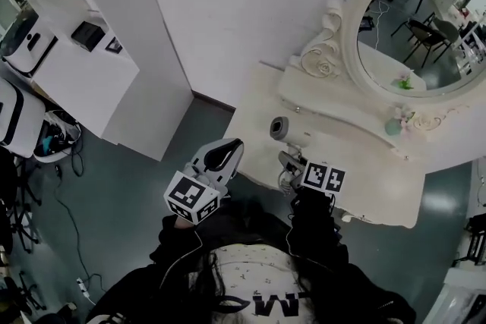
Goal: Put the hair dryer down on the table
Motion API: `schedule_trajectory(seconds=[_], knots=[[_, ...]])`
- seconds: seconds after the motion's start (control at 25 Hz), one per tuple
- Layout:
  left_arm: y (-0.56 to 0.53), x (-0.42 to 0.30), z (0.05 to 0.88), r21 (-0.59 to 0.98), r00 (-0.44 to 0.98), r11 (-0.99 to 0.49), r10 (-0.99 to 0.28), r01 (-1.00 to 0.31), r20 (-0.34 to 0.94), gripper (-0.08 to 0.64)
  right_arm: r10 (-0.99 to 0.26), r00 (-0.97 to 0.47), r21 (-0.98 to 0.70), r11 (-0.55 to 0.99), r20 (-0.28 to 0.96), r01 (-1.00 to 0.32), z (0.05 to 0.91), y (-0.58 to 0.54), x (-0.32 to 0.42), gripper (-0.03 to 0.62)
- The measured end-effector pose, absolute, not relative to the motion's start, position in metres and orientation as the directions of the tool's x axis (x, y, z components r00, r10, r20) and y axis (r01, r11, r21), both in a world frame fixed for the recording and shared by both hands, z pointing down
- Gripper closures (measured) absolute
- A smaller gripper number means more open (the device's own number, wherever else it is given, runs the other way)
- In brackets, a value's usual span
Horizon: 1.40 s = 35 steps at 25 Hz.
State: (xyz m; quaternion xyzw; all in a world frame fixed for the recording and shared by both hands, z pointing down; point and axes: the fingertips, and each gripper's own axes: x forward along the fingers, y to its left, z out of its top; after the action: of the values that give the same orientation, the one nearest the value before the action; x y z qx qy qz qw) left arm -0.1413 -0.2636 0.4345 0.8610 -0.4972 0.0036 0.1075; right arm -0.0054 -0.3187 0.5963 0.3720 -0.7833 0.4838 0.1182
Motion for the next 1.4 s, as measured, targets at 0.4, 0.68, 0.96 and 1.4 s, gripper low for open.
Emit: schedule_trajectory(seconds=[0.4,0.68,0.96,1.4], knots=[[-0.292,-0.167,0.432,0.191,0.594,-0.57,-0.798,-0.799,0.1,0.56,-0.458,-0.592,-0.596,0.156,0.663,-0.788,0.645,-0.35,-0.025,0.364],[-0.303,-0.196,0.435,0.196,0.602,-0.577,-0.791,-0.793,0.106,0.559,-0.459,-0.509,-0.533,0.089,0.728,-0.842,0.674,-0.37,-0.035,0.364],[-0.313,-0.225,0.44,0.199,0.592,-0.566,-0.797,-0.8,0.118,0.558,-0.459,-0.45,-0.477,0.065,0.766,-0.877,0.692,-0.38,-0.051,0.364],[-0.322,-0.252,0.447,0.195,0.572,-0.544,-0.81,-0.816,0.13,0.558,-0.476,-0.373,-0.413,0.022,0.796,-0.911,0.713,-0.399,-0.058,0.364]])
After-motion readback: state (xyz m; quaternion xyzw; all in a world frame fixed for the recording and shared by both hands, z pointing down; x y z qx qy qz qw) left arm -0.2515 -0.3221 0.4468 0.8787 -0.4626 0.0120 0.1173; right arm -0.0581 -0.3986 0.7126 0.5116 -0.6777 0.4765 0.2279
